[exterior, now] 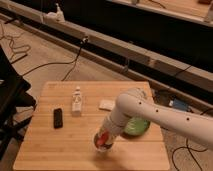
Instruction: Place the pepper in the ceramic cup
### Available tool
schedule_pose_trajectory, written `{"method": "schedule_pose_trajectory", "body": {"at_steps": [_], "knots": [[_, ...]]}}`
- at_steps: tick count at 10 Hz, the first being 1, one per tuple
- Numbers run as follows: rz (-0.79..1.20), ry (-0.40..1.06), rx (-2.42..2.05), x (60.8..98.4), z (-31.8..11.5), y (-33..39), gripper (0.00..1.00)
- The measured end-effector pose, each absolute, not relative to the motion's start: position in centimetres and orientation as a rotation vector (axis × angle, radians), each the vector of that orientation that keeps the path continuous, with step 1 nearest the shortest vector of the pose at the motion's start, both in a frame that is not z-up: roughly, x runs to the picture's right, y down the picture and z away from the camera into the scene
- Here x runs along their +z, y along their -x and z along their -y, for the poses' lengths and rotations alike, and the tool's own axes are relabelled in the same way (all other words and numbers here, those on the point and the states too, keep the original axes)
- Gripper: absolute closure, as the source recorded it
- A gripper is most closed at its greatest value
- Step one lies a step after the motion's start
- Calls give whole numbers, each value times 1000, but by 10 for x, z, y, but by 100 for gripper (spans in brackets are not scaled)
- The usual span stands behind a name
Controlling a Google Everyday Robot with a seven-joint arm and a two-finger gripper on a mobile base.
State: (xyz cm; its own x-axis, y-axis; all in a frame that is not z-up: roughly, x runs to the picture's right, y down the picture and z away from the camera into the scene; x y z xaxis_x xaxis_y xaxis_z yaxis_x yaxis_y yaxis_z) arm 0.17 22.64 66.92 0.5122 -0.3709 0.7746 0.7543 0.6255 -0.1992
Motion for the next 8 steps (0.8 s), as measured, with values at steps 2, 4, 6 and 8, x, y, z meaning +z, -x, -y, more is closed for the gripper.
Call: {"method": "schedule_pose_trajectory", "body": {"at_steps": [2, 4, 6, 8], "knots": [[758, 568, -722, 671, -227, -2, 33], [754, 567, -720, 670, -227, -3, 33], [747, 565, -719, 669, -226, -5, 33], [730, 557, -720, 667, -222, -9, 33]]}}
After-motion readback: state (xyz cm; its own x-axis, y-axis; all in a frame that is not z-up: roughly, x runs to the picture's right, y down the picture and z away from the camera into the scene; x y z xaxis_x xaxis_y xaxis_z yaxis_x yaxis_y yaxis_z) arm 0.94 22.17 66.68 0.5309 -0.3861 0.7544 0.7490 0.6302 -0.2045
